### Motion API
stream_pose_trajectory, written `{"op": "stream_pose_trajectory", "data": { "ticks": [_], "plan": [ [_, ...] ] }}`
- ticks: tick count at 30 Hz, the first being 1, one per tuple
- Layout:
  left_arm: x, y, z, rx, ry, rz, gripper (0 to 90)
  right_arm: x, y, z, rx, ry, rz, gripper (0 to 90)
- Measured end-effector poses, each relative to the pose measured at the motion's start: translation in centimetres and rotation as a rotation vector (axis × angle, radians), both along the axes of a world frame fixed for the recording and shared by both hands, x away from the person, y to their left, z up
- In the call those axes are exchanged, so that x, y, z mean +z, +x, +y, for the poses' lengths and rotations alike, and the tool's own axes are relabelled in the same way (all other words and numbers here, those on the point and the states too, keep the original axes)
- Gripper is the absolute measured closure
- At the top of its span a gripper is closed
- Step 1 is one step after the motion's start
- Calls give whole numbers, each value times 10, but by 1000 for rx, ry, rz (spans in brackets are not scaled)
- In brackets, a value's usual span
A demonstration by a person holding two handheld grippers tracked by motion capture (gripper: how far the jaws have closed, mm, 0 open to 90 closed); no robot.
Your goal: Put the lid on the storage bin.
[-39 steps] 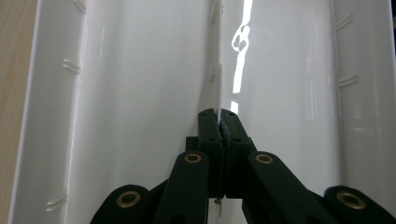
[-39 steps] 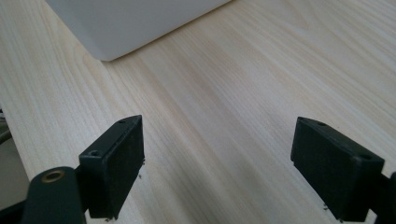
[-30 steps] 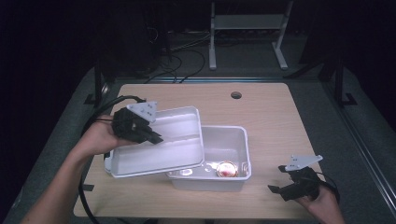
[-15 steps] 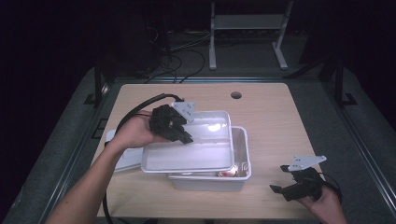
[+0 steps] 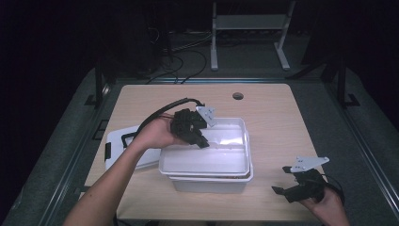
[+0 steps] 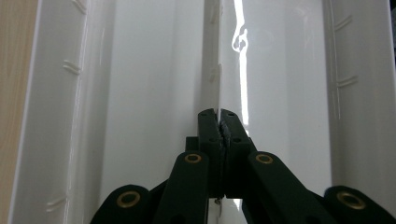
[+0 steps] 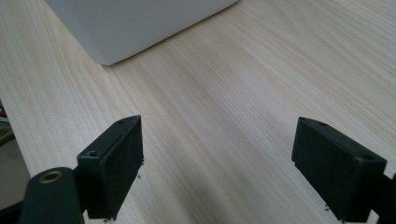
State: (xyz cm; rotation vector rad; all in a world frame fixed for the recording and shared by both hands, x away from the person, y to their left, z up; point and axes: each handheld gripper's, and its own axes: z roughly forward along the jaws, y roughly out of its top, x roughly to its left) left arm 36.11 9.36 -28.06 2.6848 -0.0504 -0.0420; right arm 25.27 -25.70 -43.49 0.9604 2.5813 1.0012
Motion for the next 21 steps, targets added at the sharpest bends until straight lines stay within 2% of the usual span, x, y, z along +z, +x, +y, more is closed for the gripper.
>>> {"op": "stream_pose_trajectory", "data": {
  "ticks": [8,15,21],
  "plan": [
    [-10,6,-9,-13,10,13,892,0,-1,0,-1,1,1,161],
    [-17,7,-21,-39,43,10,892,0,0,0,3,1,-1,161],
    [-19,8,-22,-35,49,12,892,0,0,0,3,1,-1,161]
  ]
}}
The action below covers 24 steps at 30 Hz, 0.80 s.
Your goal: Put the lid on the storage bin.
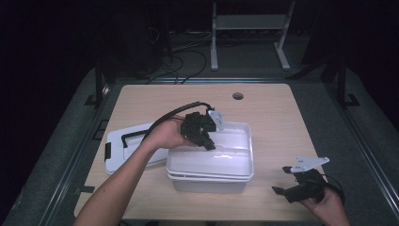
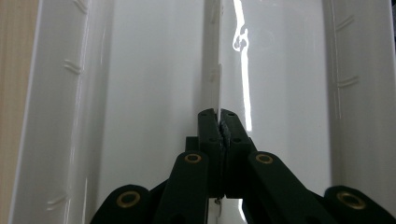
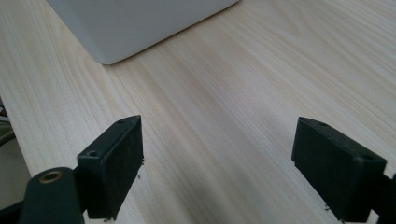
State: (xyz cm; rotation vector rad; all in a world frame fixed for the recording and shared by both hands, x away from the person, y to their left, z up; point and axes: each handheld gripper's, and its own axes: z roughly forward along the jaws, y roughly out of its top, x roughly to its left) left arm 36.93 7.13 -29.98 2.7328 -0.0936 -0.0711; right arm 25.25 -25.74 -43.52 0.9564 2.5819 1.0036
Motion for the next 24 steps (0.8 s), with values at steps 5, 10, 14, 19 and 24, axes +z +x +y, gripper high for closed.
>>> {"op": "stream_pose_trajectory", "data": {
  "ticks": [5,10,14,19,24],
  "plan": [
    [-4,3,-1,10,4,4,892,0,1,1,3,-1,2,161],
    [-7,4,-2,9,17,10,892,0,1,0,2,-1,1,161],
    [-8,4,-2,6,25,5,892,0,1,1,3,-2,2,161],
    [-12,3,-5,0,53,0,891,0,1,1,5,-1,1,161],
    [-10,2,-5,-11,26,6,839,0,1,1,4,0,3,161]
  ]
}}
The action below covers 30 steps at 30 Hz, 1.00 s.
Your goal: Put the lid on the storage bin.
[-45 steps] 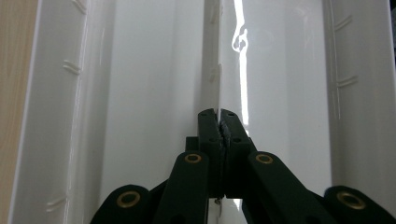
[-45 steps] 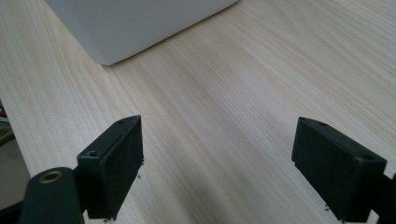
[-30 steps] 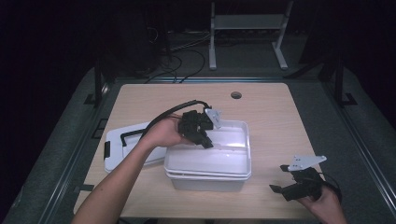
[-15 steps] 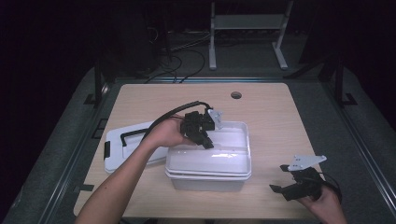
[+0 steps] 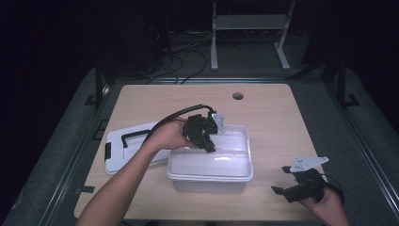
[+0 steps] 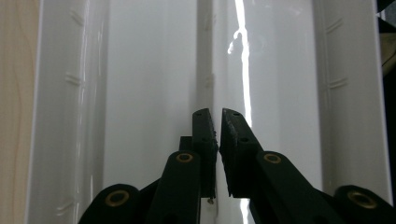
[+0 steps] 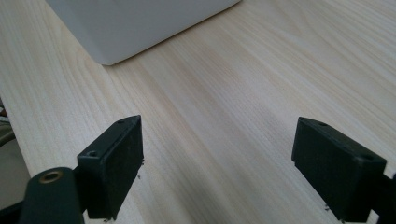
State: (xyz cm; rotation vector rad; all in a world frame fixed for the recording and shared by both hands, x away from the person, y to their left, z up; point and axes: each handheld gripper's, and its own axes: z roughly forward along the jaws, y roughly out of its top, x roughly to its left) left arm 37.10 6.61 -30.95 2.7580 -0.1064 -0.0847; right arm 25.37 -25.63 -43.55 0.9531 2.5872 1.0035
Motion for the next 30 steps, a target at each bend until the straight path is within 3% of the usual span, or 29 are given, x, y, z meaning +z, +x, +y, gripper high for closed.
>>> {"op": "stream_pose_trajectory", "data": {
  "ticks": [9,15,30],
  "plan": [
    [3,-1,4,11,-3,-8,768,0,0,1,1,-3,3,161],
    [12,-5,12,14,-41,-16,722,-2,1,2,4,-9,10,161],
    [28,-5,51,71,-87,-64,641,-2,2,4,-3,-7,10,161]
  ]
}}
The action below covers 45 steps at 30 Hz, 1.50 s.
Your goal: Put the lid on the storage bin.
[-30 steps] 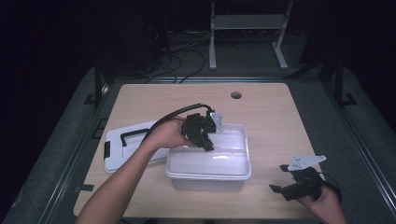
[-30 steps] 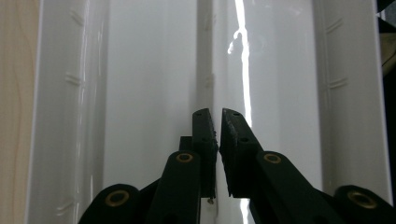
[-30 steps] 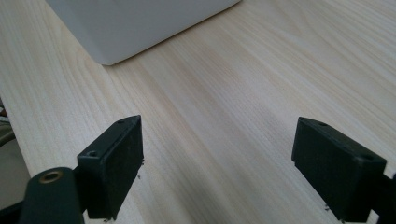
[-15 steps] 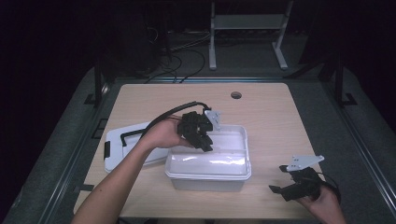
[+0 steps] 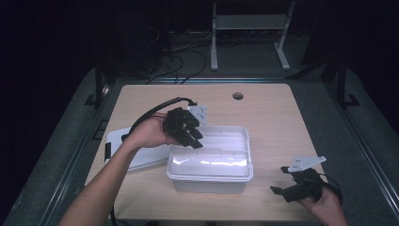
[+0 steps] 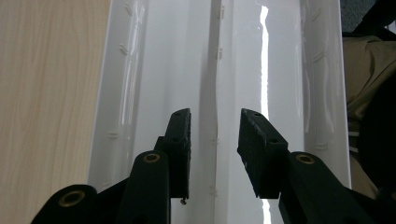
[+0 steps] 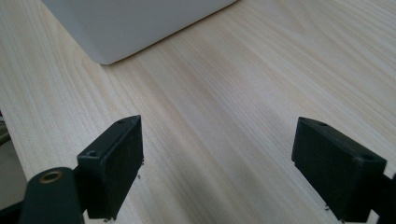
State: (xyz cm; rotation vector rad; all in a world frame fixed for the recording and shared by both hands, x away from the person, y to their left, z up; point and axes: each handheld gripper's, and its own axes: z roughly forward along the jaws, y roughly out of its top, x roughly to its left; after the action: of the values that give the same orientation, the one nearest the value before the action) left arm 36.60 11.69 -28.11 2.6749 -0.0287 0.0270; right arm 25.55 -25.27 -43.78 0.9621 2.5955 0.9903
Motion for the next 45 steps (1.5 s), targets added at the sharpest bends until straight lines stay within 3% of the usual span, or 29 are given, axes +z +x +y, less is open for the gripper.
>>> {"op": "stream_pose_trajectory", "data": {
  "ticks": [16,18,28,45],
  "plan": [
    [13,7,55,88,-37,-26,591,0,0,-1,-4,2,-1,161],
    [13,8,63,99,-61,-28,588,1,0,-1,-7,4,-1,161],
    [-1,12,100,172,-96,-11,575,0,2,0,-8,3,4,161],
    [-20,20,139,258,-113,0,558,-1,2,-1,-10,4,7,161]
  ]
}}
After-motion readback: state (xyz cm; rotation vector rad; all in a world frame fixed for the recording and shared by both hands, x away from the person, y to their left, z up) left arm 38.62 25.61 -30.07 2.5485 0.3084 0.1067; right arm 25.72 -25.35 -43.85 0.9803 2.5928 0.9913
